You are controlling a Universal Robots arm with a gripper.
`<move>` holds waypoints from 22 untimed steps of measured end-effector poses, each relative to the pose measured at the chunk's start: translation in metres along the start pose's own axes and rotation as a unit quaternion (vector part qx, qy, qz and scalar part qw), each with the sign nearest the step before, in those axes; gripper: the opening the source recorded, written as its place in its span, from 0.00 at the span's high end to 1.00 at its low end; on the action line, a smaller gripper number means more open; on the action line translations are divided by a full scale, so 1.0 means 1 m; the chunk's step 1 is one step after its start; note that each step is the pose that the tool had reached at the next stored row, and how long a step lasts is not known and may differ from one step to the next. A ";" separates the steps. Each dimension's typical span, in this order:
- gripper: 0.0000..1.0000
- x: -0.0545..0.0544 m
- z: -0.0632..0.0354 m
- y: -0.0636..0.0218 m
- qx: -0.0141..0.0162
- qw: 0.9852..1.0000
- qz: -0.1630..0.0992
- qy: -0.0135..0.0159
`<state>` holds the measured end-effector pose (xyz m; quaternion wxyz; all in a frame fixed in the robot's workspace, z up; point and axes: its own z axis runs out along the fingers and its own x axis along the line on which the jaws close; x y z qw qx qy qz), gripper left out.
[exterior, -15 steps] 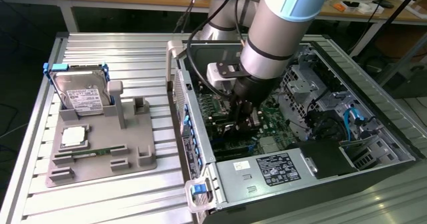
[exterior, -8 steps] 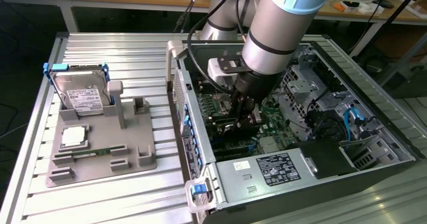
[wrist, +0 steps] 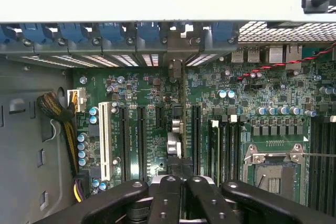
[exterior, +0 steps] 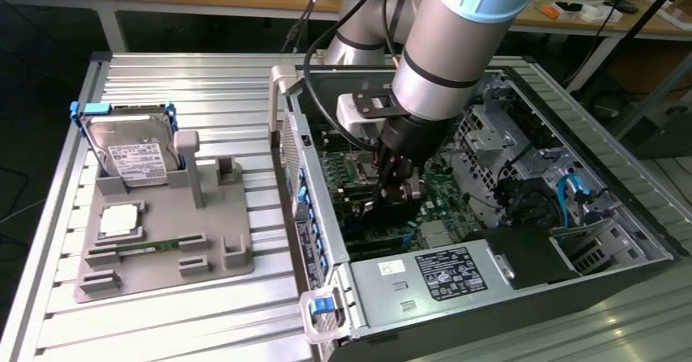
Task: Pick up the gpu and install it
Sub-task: 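Insert the gpu into the slot, then press down on the gpu until it lock into place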
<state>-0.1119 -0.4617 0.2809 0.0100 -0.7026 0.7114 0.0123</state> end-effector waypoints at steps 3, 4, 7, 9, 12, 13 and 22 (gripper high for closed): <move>0.89 0.000 0.0000 0.0000 0.000 1.000 0.000 0.000; 0.89 0.000 0.0000 0.0000 0.000 1.000 0.000 0.000; 0.89 0.000 0.0000 0.0000 0.000 1.000 0.000 -0.001; 0.89 0.000 0.0000 0.0003 0.000 1.000 0.000 -0.001; 0.89 0.000 0.0000 0.0005 0.000 1.000 0.000 -0.001; 0.89 0.000 0.0000 0.0005 0.000 1.000 0.000 -0.001; 0.89 -0.001 -0.0018 0.0005 0.000 1.000 0.000 0.000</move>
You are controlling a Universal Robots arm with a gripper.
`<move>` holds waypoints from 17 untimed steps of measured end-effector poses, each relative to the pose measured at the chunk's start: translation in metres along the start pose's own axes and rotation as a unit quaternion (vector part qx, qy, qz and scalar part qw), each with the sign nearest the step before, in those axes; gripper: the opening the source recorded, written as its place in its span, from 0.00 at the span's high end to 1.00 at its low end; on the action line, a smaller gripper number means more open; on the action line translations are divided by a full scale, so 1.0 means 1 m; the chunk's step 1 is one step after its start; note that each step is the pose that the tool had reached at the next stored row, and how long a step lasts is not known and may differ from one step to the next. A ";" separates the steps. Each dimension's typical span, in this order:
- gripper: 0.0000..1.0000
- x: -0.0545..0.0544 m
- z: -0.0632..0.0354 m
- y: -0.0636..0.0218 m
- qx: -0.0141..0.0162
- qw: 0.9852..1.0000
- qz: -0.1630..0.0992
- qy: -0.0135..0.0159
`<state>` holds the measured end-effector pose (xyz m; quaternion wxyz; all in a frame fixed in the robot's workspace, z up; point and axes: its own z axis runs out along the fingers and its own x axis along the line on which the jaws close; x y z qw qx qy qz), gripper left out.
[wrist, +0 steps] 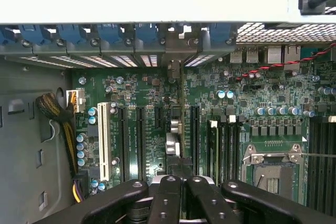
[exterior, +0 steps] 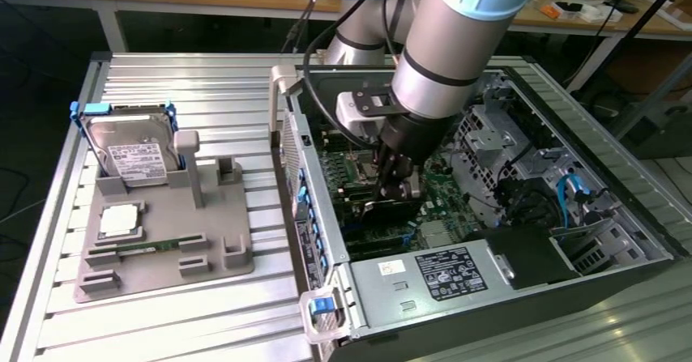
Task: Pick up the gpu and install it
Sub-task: 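Press down on the gpu until it lock into place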
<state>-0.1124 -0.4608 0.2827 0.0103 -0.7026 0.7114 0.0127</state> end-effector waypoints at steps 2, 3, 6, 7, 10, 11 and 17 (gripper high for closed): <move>0.89 0.000 -0.0041 0.0001 0.000 1.000 0.000 0.000; 0.89 0.000 -0.0067 0.0002 0.000 1.000 0.000 0.000; 0.89 -0.001 -0.0110 0.0044 0.001 1.000 0.000 0.000; 0.89 -0.001 -0.0115 0.0082 0.001 1.000 0.000 0.000; 0.89 -0.001 -0.0133 0.0228 0.003 1.000 0.000 0.000; 0.89 -0.001 -0.0154 0.0243 0.003 1.000 0.000 0.000; 0.89 -0.002 -0.0302 0.0335 0.006 1.000 0.000 0.000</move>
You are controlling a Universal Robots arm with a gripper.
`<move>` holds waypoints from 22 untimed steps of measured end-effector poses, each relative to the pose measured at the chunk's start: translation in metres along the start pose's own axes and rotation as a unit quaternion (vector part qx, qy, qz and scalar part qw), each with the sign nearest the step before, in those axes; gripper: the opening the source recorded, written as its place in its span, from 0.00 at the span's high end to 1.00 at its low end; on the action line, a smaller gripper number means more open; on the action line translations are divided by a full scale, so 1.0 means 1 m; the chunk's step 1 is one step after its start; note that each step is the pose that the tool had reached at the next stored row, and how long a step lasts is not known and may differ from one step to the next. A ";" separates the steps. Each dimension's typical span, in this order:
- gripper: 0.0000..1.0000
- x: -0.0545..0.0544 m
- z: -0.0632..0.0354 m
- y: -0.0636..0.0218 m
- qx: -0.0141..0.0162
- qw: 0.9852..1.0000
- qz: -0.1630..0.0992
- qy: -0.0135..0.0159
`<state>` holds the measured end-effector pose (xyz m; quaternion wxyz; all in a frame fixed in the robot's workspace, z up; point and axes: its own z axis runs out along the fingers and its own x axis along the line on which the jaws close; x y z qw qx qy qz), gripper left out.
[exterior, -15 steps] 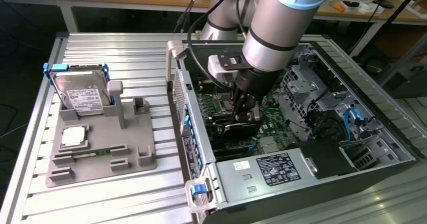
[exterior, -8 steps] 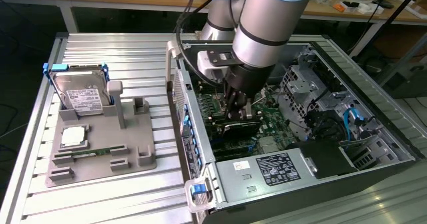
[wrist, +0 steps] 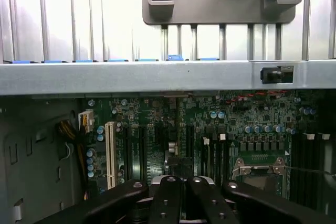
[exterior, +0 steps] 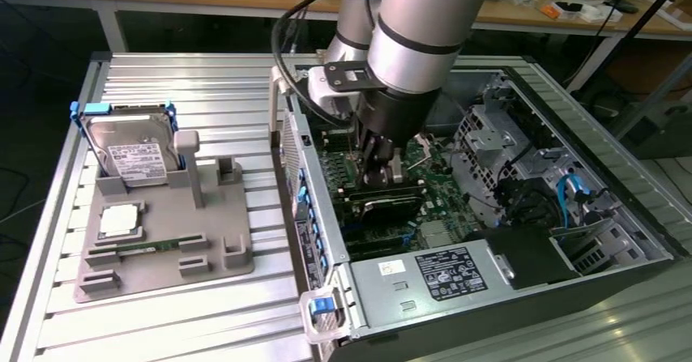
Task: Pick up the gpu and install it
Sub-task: 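Press down on the gpu until it lock into place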
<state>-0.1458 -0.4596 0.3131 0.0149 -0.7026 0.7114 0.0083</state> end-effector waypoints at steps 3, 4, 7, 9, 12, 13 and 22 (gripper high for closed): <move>0.89 0.000 -0.0018 0.0129 0.002 1.000 0.000 0.000; 0.89 0.000 -0.0018 0.0155 0.002 1.000 0.000 0.000; 0.89 0.000 -0.0019 0.0286 0.004 1.000 0.000 0.000; 0.89 0.000 -0.0020 0.0341 0.005 1.000 0.000 0.000; 0.89 0.001 -0.0021 0.0471 0.006 1.000 0.000 0.000; 0.89 0.001 -0.0021 0.0498 0.006 1.000 0.000 0.000; 0.89 0.001 0.0045 0.0530 0.006 1.000 0.000 -0.001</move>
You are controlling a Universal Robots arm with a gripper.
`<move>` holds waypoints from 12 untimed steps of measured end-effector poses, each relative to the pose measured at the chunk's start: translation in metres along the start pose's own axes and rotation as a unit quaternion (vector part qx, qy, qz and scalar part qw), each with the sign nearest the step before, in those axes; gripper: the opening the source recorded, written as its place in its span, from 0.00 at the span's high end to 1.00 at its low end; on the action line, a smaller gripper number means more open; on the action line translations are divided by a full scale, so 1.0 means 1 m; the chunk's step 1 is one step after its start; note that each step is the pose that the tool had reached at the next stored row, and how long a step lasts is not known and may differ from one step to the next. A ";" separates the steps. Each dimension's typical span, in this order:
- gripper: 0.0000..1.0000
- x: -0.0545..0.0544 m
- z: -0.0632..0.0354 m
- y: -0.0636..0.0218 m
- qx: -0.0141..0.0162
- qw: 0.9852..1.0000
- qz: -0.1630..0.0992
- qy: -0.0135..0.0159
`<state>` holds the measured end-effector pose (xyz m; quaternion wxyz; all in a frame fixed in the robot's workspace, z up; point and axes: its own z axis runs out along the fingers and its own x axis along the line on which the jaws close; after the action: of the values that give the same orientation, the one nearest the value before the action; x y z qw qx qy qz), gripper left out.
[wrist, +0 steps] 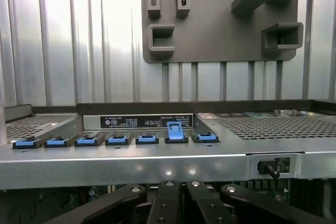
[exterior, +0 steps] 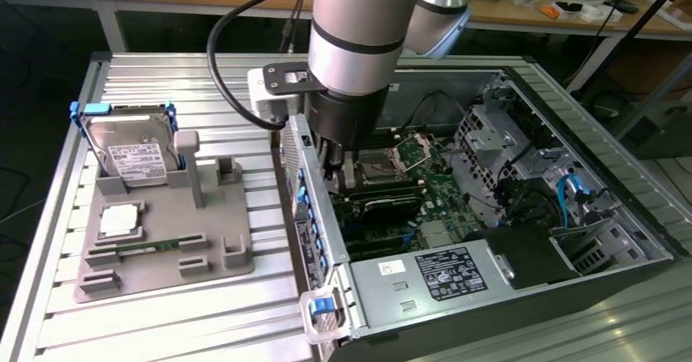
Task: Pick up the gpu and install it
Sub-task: 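Press down on the gpu until it lock into place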
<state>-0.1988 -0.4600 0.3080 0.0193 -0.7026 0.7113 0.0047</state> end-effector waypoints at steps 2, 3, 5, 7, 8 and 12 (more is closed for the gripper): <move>0.89 0.000 -0.0085 -0.0001 0.001 1.000 0.000 0.000; 0.89 0.000 -0.0085 -0.0001 0.001 1.000 0.000 -0.001; 0.89 0.000 -0.0087 -0.0011 0.001 1.000 0.000 0.000; 0.89 0.000 -0.0082 -0.0070 0.001 1.000 0.000 0.000; 0.89 0.000 -0.0078 -0.0094 0.001 1.000 0.000 0.000; 0.89 0.000 -0.0071 -0.0174 0.001 1.000 0.000 0.000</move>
<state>-0.1815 -0.4603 0.3154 0.0201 -0.7027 0.7112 0.0043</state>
